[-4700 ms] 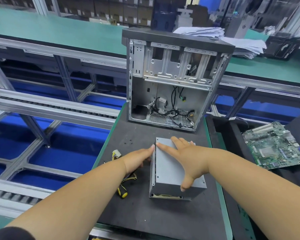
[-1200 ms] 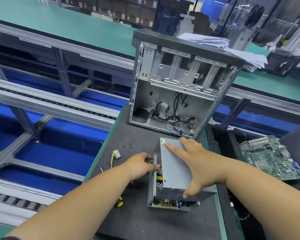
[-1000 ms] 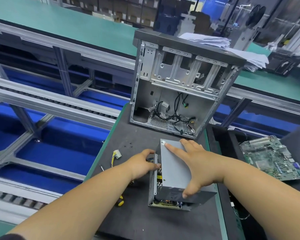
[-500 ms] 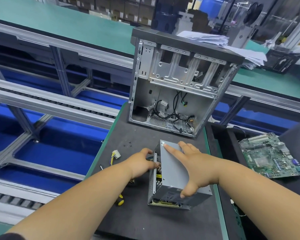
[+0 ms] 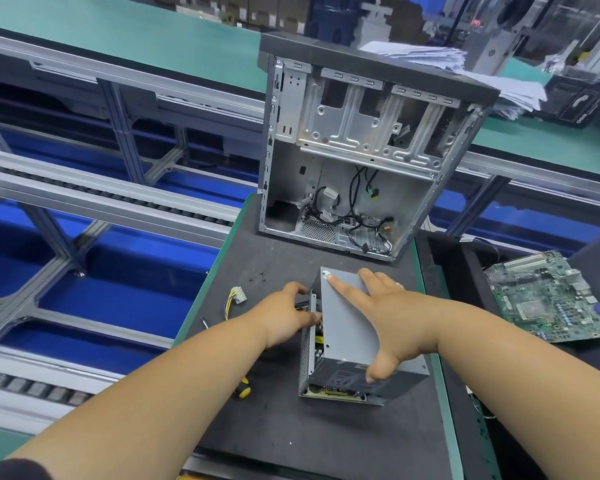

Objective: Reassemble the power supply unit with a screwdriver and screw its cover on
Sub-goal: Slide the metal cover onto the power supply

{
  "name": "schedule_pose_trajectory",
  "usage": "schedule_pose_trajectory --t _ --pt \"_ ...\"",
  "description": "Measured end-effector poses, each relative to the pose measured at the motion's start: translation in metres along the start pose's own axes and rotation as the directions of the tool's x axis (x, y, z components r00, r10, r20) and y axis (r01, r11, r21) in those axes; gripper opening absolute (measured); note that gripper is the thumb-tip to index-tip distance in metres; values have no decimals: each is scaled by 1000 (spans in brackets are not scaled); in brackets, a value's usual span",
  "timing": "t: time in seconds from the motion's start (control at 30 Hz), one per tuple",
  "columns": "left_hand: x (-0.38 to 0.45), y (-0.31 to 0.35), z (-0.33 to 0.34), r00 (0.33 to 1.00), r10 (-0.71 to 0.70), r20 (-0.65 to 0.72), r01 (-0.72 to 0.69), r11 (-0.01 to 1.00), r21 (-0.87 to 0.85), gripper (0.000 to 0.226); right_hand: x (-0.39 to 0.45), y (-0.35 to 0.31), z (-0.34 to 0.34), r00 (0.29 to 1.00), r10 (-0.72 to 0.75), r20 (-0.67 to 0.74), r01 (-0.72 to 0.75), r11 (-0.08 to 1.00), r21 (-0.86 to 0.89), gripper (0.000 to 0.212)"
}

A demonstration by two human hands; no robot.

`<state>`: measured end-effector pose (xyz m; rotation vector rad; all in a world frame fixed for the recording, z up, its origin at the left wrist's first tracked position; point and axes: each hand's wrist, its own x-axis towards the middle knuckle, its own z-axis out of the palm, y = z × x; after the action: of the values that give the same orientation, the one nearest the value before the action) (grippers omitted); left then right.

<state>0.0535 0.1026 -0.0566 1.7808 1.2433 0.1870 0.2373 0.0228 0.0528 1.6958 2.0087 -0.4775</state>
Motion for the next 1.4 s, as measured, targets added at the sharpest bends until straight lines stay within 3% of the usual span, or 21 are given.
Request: schedule_pose_trajectory --t 0.1,0.2,0.4,0.5,0.6,0.8,0.97,1.1,1.4 --pt "-5 2 1 997 -23 70 19 998 55 86 2 0 0 1000 3 -3 -3 1000 -10 146" --pt "-11 5 6 977 -43 209 -8 971 239 114 3 0 -2 1000 9 14 -8 1000 -17 146" --pt "-13 12 10 973 -34 227 -46 941 336 123 1 1 -8 998 2 68 4 996 -91 147" --pt "-15 6 8 974 4 226 -78 945 318 124 -3 3 -4 997 -7 77 17 991 -132 146" --pt "-18 1 4 965 39 259 -99 970 223 124 -7 7 -2 999 4 35 -2 998 -58 144" --pt "-20 0 -1 957 68 283 -93 993 77 101 -14 5 -6 1000 -19 10 19 1000 -25 144" --pt "-21 1 -2 961 62 271 -73 997 30 99 -19 5 -22 996 -35 -80 32 999 -40 145" --pt "-20 3 -3 966 67 249 -54 997 -60 88 -18 0 -17 999 -29 -37 28 1000 -7 145" --pt "-18 2 -2 969 49 241 -35 998 -61 85 -16 3 -8 999 -9 -42 10 1000 26 142"
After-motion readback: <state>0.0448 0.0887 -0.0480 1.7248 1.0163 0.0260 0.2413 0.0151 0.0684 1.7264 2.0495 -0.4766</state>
